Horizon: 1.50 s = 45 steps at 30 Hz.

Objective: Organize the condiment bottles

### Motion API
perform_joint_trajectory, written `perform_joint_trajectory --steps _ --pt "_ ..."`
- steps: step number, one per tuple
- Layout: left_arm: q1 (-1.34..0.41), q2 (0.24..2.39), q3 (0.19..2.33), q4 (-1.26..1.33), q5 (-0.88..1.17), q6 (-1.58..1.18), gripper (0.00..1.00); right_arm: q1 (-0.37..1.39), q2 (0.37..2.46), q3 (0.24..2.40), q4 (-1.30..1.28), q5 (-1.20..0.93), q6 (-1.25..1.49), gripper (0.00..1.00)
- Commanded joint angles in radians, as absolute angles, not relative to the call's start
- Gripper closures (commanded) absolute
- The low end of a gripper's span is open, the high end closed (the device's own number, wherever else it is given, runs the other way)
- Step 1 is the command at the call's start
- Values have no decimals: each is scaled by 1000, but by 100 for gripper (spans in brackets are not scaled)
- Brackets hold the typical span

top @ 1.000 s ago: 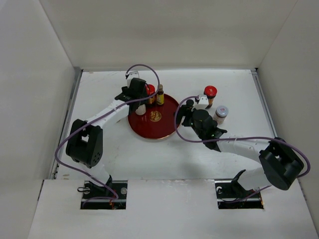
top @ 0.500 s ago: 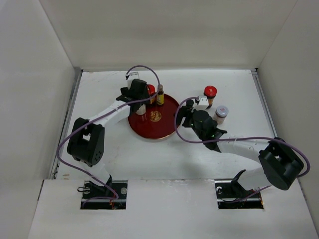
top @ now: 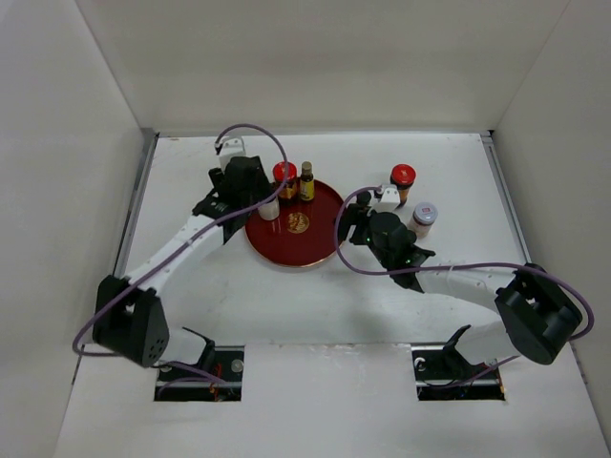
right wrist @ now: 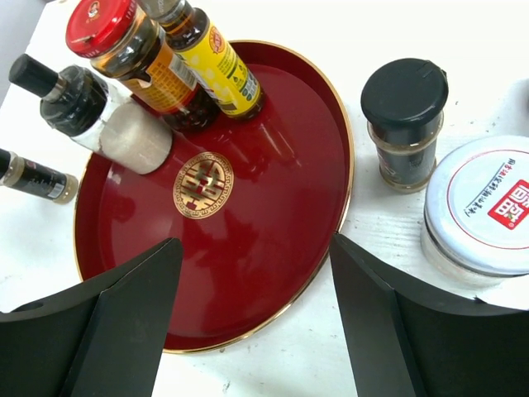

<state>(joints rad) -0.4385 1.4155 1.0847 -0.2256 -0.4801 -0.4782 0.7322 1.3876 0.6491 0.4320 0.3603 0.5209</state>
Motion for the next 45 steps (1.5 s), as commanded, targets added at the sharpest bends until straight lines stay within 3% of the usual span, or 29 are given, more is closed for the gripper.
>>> perform_joint_trajectory --steps 1,3,7,13,19,40,45 --pt "-412 1277 1019 -256 -537 -477 39 723 1358 635 489 357 531 21" --pt "-389 1241 976 -282 -538 -494 44 723 1359 637 489 356 531 21" --pt "-343 1220 907 -288 -515 -526 46 726 1367 641 489 354 531 21" --pt "-303 1265 890 -253 -526 -528 32 728 1384 646 488 354 531 21" --pt "-285 1315 887 -198 -580 -520 32 728 1399 653 485 348 531 20" --pt "-245 1477 887 -83 -615 -517 45 728 1405 652 488 347 531 20" --pt "-234 1468 884 -83 -606 -522 59 726 1407 652 486 347 531 20"
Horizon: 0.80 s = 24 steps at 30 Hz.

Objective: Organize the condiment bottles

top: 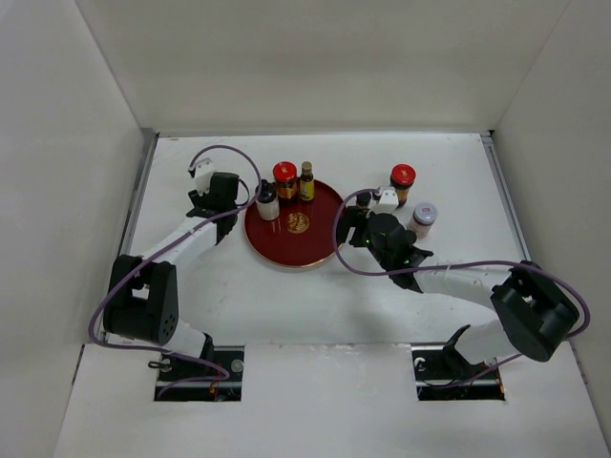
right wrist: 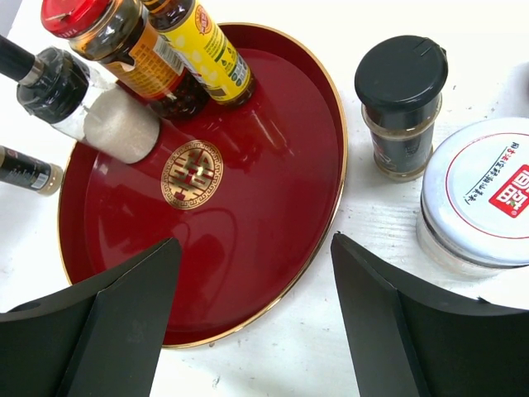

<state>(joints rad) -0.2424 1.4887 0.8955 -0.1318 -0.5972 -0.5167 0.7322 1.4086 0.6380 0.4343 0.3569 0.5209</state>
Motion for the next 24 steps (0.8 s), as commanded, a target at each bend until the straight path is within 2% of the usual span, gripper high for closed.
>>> perform_joint_trajectory --steps 1,12,24 --pt "-237 1453 884 -87 -606 -520 62 726 1408 652 488 347 531 20" --pt "-366 1252 925 -175 -601 -509 64 728 1417 657 489 339 531 20" --pt "-541 1365 962 -150 -577 -580 64 728 1404 654 488 339 528 19"
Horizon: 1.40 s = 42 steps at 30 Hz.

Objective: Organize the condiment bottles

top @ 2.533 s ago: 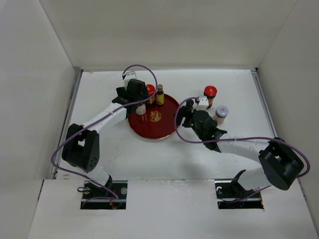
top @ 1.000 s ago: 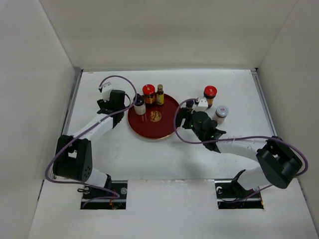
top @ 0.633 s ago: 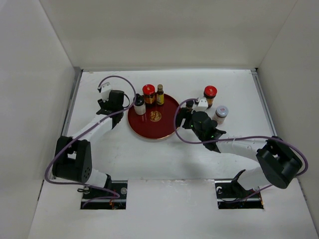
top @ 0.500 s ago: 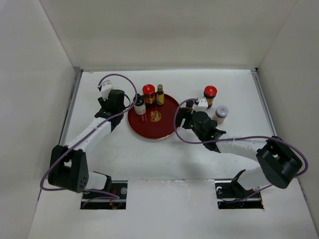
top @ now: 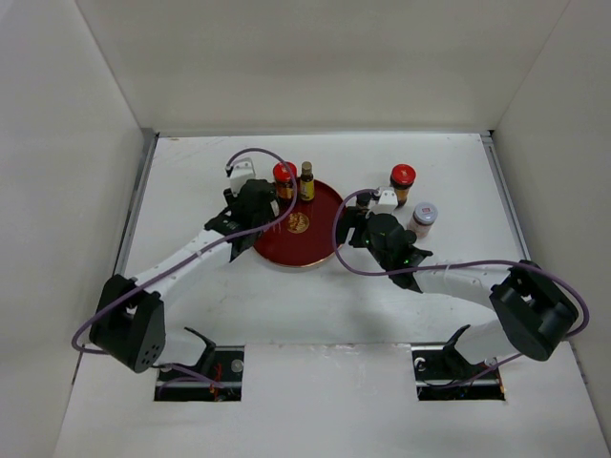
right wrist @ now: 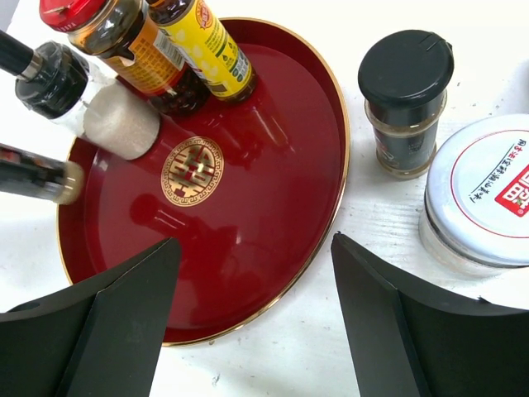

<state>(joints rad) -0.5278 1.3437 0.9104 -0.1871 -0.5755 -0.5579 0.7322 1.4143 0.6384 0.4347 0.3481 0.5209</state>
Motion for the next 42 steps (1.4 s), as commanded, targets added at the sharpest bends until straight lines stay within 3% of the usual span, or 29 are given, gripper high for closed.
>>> perform_joint_trajectory --steps 1,16,24,31,36,40,42 --pt "-544 1380 959 -141 -578 -580 64 728 1402 652 489 339 528 19" --pt "-550 1476 911 -87 -661 -537 62 728 1405 652 489 334 528 19" --pt "-553 1509 910 -89 -666 -531 46 726 1399 649 489 336 525 19" --pt "-553 1454 891 -78 -666 -535 19 726 1391 647 488 344 519 19" --pt "-553 1369 868 -58 -664 -531 12 728 1367 649 489 348 511 19" --pt "-536 1252 806 9 -643 -528 11 743 1342 653 492 363 482 26" --pt "-522 1180 760 61 -627 -523 11 743 1339 667 476 364 479 40"
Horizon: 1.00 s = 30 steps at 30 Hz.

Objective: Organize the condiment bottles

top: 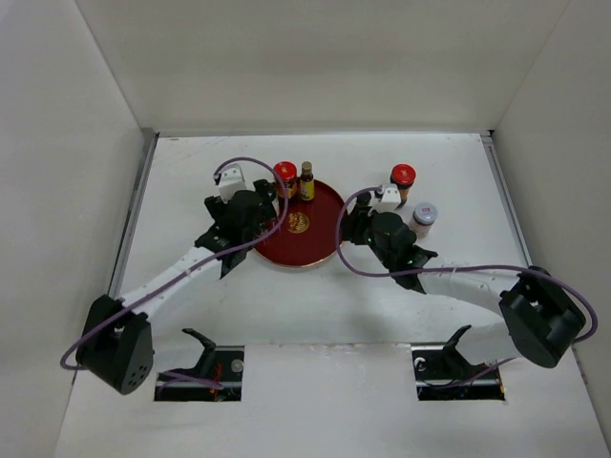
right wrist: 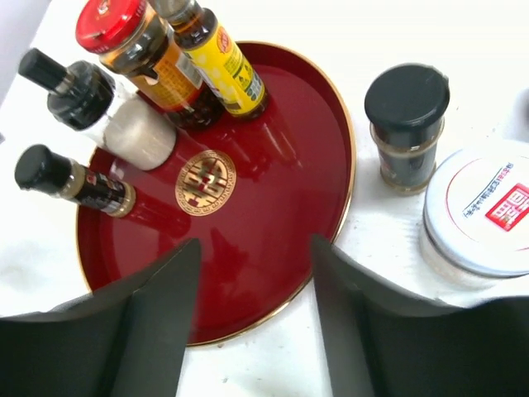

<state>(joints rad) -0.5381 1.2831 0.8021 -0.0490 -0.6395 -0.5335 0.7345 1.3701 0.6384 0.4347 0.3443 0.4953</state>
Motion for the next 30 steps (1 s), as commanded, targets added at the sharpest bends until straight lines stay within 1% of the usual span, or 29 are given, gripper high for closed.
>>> perform_joint_trajectory --steps 1,2,3,4,5,7,9,10,12,16,18,20,21,24,26,30 --pt "-515 1142 735 90 -618 -522 11 743 1338 676 465 362 477 50" --pt "-506 1100 704 121 -615 -528 13 745 1335 690 448 364 477 59" --pt "-496 1057 672 152 -614 -534 17 745 1333 707 424 367 477 67" --pt "-486 1014 637 187 -614 -540 22 746 1332 727 396 367 480 73" --pt "-473 971 600 219 -614 -551 29 745 1328 748 364 368 485 77" --pt "-444 896 533 268 -614 -584 46 745 1324 794 303 391 482 81" --pt "-415 849 480 290 -614 -636 57 733 1319 837 241 435 473 81" --pt "-397 827 451 299 -614 -672 61 717 1316 865 204 461 463 80" --pt "-357 801 390 322 -612 -750 65 676 1316 920 141 508 440 74" --pt "-276 788 293 382 -531 -860 66 575 1327 1017 42 600 393 41" --pt "-243 795 244 428 -488 -868 66 507 1348 1060 5 630 368 18" --pt "-232 810 184 484 -477 -893 64 443 1391 1115 -52 629 347 8" --pt "-234 827 160 518 -477 -908 63 417 1417 1136 -66 623 345 5" --pt "-235 883 155 572 -431 -928 62 363 1527 1225 -142 577 341 0" --pt "-252 887 163 583 -405 -923 60 351 1610 1284 -198 554 325 0" --pt "-271 879 163 578 -429 -908 59 349 1713 1335 -238 543 293 0"
